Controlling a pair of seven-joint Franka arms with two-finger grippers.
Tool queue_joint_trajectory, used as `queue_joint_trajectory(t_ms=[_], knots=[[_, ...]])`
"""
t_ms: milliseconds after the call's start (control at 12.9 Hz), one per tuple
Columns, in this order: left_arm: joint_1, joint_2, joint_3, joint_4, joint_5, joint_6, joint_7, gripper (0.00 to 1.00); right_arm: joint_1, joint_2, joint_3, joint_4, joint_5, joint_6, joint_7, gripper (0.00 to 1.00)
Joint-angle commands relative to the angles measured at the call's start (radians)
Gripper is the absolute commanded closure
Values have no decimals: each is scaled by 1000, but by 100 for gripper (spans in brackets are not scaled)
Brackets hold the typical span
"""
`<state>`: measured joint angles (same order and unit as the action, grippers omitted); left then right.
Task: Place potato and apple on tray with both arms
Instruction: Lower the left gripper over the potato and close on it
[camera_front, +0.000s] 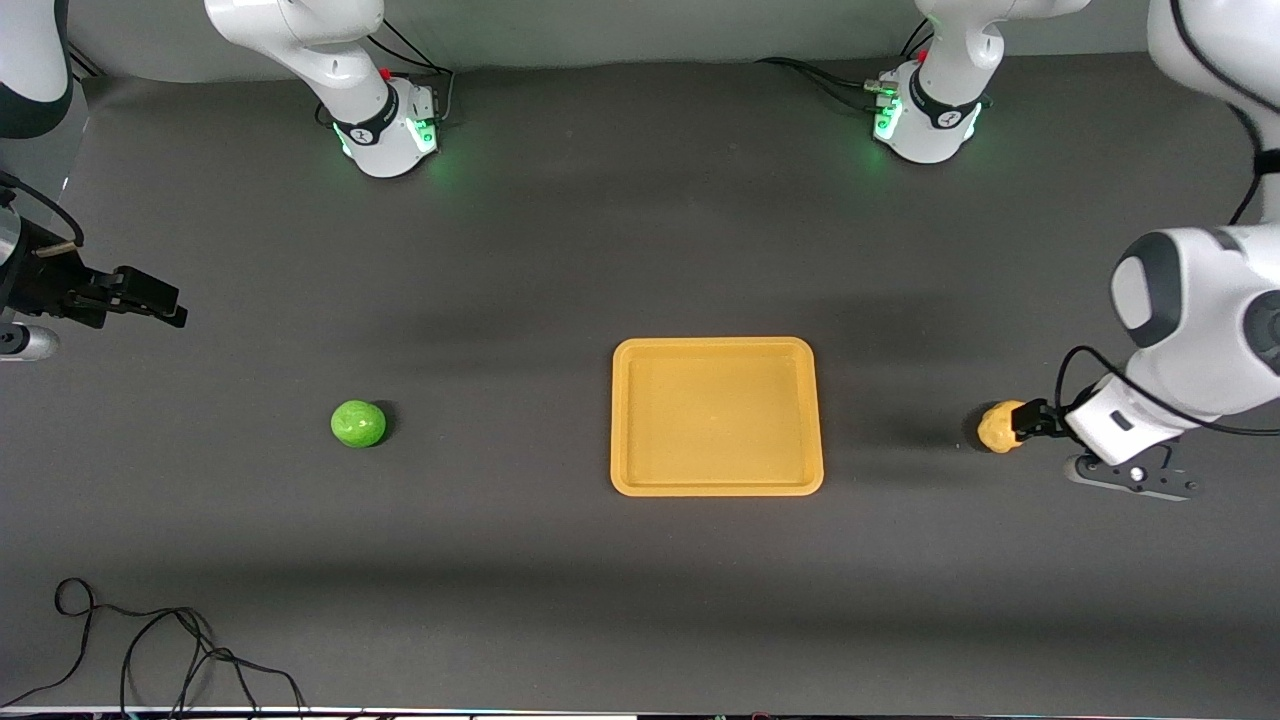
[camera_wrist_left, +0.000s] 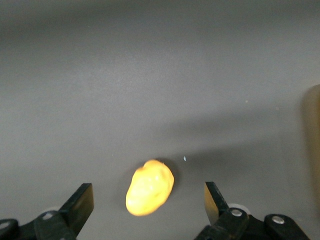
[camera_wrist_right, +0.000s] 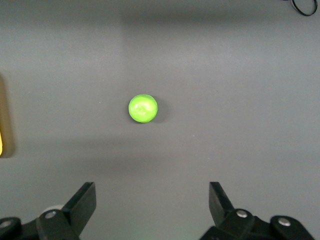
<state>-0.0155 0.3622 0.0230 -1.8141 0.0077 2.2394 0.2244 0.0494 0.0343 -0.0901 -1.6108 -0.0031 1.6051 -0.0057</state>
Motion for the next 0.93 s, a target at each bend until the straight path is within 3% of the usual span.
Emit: queue_joint_trajectory(t_ms=[0, 466, 854], knots=[[8, 4, 5, -99, 3, 130, 68, 1, 7, -7, 0, -14, -1, -2, 26, 0], [48, 11, 5, -283, -11, 333, 116, 1, 7, -5, -5, -14, -1, -1, 24, 0], [48, 41, 3, -337, -31, 440, 116, 1, 6, -4, -8, -14, -1, -1, 23, 0]])
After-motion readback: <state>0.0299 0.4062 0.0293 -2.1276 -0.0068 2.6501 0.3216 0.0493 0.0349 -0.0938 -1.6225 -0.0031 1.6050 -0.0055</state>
